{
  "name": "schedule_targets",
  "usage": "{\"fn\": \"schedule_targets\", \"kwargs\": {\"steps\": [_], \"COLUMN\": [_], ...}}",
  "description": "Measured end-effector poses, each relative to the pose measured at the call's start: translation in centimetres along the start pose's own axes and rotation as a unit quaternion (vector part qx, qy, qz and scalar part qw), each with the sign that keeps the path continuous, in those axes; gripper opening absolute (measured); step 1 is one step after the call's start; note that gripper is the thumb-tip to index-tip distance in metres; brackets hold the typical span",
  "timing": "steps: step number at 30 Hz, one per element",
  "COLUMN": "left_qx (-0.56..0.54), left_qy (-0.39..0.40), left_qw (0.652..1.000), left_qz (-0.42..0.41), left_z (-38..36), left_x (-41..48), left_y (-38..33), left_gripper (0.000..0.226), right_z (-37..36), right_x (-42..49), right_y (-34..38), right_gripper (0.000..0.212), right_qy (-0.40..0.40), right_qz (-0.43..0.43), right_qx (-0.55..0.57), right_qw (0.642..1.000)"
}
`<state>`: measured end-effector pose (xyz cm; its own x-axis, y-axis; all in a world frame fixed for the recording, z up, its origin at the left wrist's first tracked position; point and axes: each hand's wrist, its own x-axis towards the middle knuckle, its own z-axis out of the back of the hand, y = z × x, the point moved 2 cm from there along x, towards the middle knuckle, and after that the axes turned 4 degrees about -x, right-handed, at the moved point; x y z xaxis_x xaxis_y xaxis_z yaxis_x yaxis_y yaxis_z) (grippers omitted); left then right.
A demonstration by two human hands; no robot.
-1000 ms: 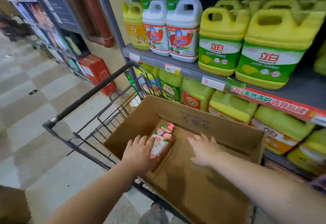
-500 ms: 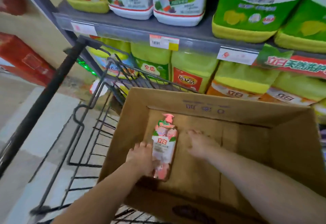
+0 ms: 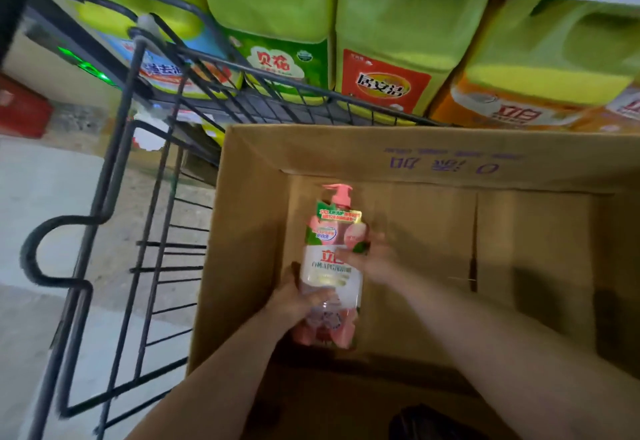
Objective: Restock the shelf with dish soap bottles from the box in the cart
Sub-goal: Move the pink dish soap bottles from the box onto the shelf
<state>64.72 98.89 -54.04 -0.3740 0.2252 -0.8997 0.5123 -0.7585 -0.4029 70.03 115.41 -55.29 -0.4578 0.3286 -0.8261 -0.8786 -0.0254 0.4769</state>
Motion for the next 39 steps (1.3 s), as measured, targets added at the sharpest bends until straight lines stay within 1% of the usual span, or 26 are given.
{"fn": "schedule_targets", "kwargs": {"steps": [2,4,6,8,9,10,13,18,21,24,27,31,33,35,37,39], "left_qx": [-0.019,-0.021,-0.026,-0.019,-0.021,-0.028,-0.053,-0.078,-0.065,-0.041,-0.021,0.021,0.044,0.062,0.087,0.109], "left_qy": [0.032,0.049,0.044,0.047,0.055,0.064,0.080,0.109,0.114,0.111,0.103,0.085,0.080,0.078,0.075,0.080], "left_qw": [0.999,0.998,0.998,0.998,0.997,0.997,0.995,0.991,0.991,0.991,0.989,0.982,0.976,0.965,0.950,0.934], "left_qz": [0.010,0.021,0.035,0.044,0.043,0.041,0.033,0.015,-0.021,-0.062,-0.107,-0.166,-0.200,-0.243,-0.289,-0.330], "left_z": [-0.3,-0.6,-0.8,-0.6,-0.5,-0.4,0.0,-0.7,-1.4,-2.3,-3.6,-6.1,-7.7,-9.7,-12.2,-15.2], "left_x": [0.1,0.2,0.5,0.8,0.9,0.8,0.0,-2.7,-4.7,-7.1,-9.9,-14.0,-16.3,-18.8,-21.5,-24.5], "left_y": [0.5,0.8,1.0,1.0,0.9,0.9,0.8,0.5,-0.4,-1.8,-3.7,-6.4,-8.0,-9.8,-11.3,-12.4], "left_gripper": [0.073,0.060,0.062,0.065,0.061,0.057,0.046,0.051,0.046,0.047,0.037,0.039,0.039,0.040,0.035,0.031], "right_z": [-0.5,-0.8,-1.0,-1.2,-1.3,-1.4,-1.4,0.1,1.8,3.8,6.3,10.4,12.7,15.2,17.8,20.4], "right_x": [0.3,0.5,0.7,1.0,1.0,0.9,0.2,-3.1,-5.7,-8.4,-11.5,-16.0,-18.6,-21.6,-24.7,-28.0], "right_y": [-0.1,-0.3,-0.4,-0.6,-0.6,-0.6,-0.7,-1.3,-1.5,-1.5,-1.3,-1.3,-1.7,-2.5,-3.8,-5.7], "right_gripper": [0.066,0.066,0.058,0.042,0.034,0.030,0.028,0.036,0.033,0.026,0.029,0.022,0.020,0.025,0.032,0.033], "right_qy": [0.022,0.028,0.030,0.044,0.051,0.055,0.066,0.066,0.048,0.031,0.016,-0.028,-0.065,-0.106,-0.136,-0.172], "right_qz": [-0.014,-0.032,-0.042,-0.044,-0.044,-0.043,-0.045,-0.031,-0.011,0.007,0.033,0.087,0.113,0.134,0.159,0.187], "right_qx": [0.050,0.072,0.085,0.112,0.129,0.144,0.168,0.201,0.216,0.234,0.244,0.264,0.280,0.297,0.303,0.310], "right_qw": [0.998,0.996,0.995,0.992,0.989,0.987,0.983,0.977,0.975,0.972,0.969,0.960,0.951,0.940,0.930,0.916]}}
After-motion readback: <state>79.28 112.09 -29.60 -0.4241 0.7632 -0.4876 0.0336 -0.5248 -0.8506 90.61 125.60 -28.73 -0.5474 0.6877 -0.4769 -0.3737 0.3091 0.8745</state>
